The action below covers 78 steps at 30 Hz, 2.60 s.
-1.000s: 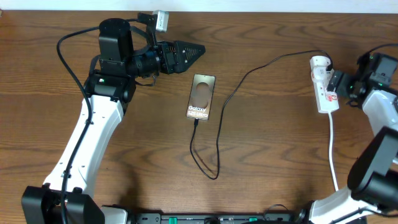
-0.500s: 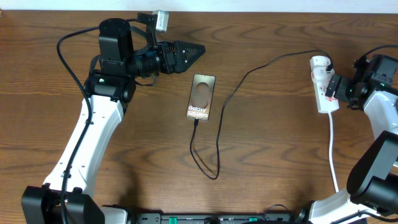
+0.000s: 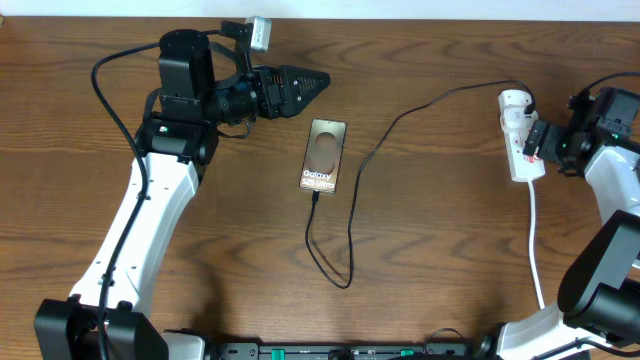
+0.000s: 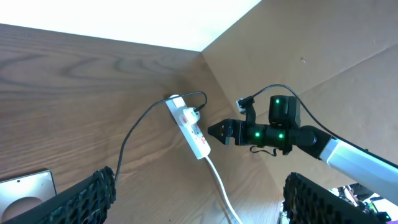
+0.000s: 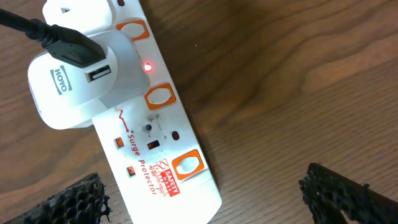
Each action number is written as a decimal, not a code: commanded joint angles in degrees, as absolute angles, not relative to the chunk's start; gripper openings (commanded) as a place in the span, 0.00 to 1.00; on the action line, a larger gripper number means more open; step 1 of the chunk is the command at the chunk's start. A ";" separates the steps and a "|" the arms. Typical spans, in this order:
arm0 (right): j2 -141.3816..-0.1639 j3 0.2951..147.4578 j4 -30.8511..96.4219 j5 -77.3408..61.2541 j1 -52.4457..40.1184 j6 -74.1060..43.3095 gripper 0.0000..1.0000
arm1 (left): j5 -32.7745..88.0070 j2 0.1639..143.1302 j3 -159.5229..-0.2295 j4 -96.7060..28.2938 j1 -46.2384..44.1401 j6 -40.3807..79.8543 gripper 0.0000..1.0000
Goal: Plug charger to phone and switch on socket
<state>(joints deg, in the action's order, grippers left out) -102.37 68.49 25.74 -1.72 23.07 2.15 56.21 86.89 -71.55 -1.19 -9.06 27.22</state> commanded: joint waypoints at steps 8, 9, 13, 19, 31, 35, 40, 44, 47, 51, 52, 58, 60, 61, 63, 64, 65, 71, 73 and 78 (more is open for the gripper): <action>-102.65 68.45 26.20 -2.07 22.81 2.85 0.99 | 56.05 86.06 -72.20 -1.06 -8.91 27.46 0.87; -102.65 68.45 26.37 -2.07 22.83 2.85 0.99 | 56.05 86.06 -72.20 -1.06 -8.91 27.46 0.87; -103.20 68.45 26.44 -2.04 22.74 2.85 0.99 | 56.05 86.06 -72.20 -1.06 -8.91 27.46 0.87; -98.17 68.45 27.75 -2.04 22.74 2.85 0.99 | 56.05 86.06 -72.23 -1.06 -8.91 27.46 0.87; -72.36 68.42 29.58 -2.04 20.38 2.85 0.99 | 56.05 86.06 -72.20 -1.06 -8.91 27.46 0.87; -68.93 67.61 29.61 -2.04 15.07 2.85 0.99 | 56.05 86.06 -72.20 -1.06 -8.91 27.46 0.87; -65.80 63.48 29.56 -2.07 7.14 2.85 0.99 | 56.05 86.06 -72.20 -1.06 -8.91 27.46 0.87; -63.90 56.38 29.58 -2.04 2.13 2.85 0.99 | 56.05 86.06 -72.20 -1.06 -8.91 27.46 0.87; -61.84 48.58 29.54 -1.56 -0.56 2.87 0.99 | 56.05 86.06 -72.20 -1.06 -8.91 27.46 0.87; -59.55 37.60 26.50 -2.13 -2.83 2.55 0.99 | 56.05 86.06 -72.20 -1.06 -8.91 27.46 0.87; -59.02 34.15 24.67 -2.09 -3.66 2.35 0.99 | 56.05 86.06 -72.20 -1.06 -8.91 27.46 0.87; -56.51 20.32 12.16 -5.54 -5.74 2.17 0.99 | 56.05 86.06 -72.20 -1.06 -8.91 27.46 0.87; -55.24 16.19 8.16 -7.57 -5.67 2.17 0.99 | 56.05 86.06 -72.20 -1.06 -8.91 27.46 0.87; -54.70 14.35 6.13 -8.40 -5.67 2.20 0.99 | 56.05 86.06 -72.20 -1.06 -8.91 27.46 0.87; -53.52 11.22 1.98 -8.56 -5.67 2.20 0.99 | 56.05 86.06 -72.20 -1.06 -8.91 27.46 0.87; -52.86 9.91 0.05 -8.56 -5.67 2.20 0.99 | 56.05 86.06 -72.20 -1.06 -8.91 27.46 0.87; -52.27 8.93 -1.32 -8.56 -5.67 2.17 0.99 | 56.05 86.06 -72.20 -1.06 -8.91 27.46 0.87; -47.64 3.77 -3.05 -9.06 -5.67 2.17 0.99 | 56.05 86.06 -72.20 -1.06 -8.91 27.46 0.87; -45.30 2.07 -3.07 -9.43 -5.67 2.17 0.99 | 56.05 86.06 -72.20 -1.06 -8.91 27.46 0.87; -38.28 0.32 1.04 -9.37 -5.67 2.22 0.99 | 56.05 86.06 -72.20 -1.06 -8.91 27.46 0.87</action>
<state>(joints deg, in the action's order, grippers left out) -41.71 0.86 -0.34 -8.69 -5.34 2.15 56.21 86.89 -71.55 -1.21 -9.06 27.22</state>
